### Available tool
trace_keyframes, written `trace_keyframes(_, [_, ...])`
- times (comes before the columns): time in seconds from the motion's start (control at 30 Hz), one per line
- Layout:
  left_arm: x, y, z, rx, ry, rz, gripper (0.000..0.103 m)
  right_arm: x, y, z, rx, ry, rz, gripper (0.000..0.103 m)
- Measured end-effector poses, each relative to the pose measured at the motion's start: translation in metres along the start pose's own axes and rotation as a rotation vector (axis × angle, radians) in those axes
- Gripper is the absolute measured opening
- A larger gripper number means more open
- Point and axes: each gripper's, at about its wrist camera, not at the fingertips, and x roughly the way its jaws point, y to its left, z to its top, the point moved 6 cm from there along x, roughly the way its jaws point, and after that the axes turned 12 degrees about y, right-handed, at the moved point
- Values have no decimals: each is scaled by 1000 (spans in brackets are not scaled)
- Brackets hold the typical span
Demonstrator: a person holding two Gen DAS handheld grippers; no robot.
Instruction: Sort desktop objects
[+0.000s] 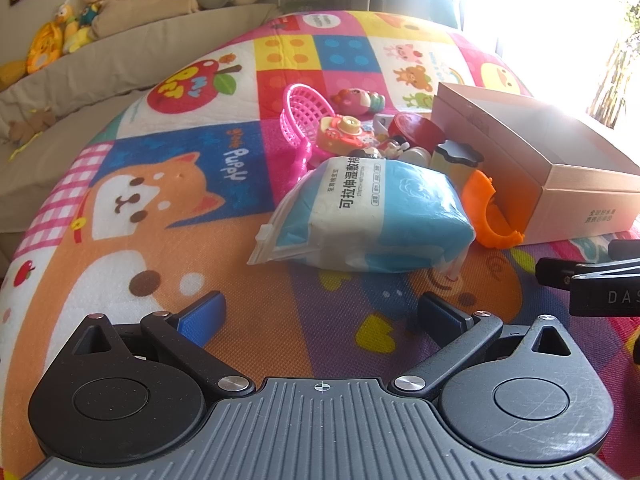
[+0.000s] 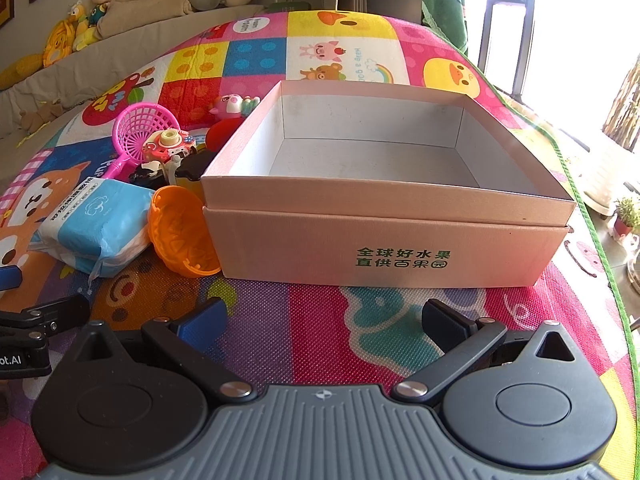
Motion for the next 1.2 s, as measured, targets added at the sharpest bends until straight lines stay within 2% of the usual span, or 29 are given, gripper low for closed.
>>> trace_keyframes(0.2, [1,1,2,-1,20,1,103,-3,-1,-4,-19,9,8,103])
trace_keyframes(0.47, [0,0,1,6,8,4,103,-4,-1,-3,-13,31,7,103])
trace_keyframes(0.57, [-3,-3,1,27,-3,-32,103,-5,-1,-5,-13,30,10,103])
trace_keyframes(0.73, [-10,-7,4,47,-31,-51,103,-6,-1,-5,-30,37,21,103])
trace_keyframes(1.0, [-18,1,3,42,-1,-43,103,-19,-3,-9,-93,66,69,103])
trace_keyframes(1.1, [-22,5,8,32,-26,-49,103,-43,1,1,-129,17,64,103])
trace_keyframes(1.2, [-23,8,20,28,-49,-58,103,-72,10,34,-169,-58,85,103])
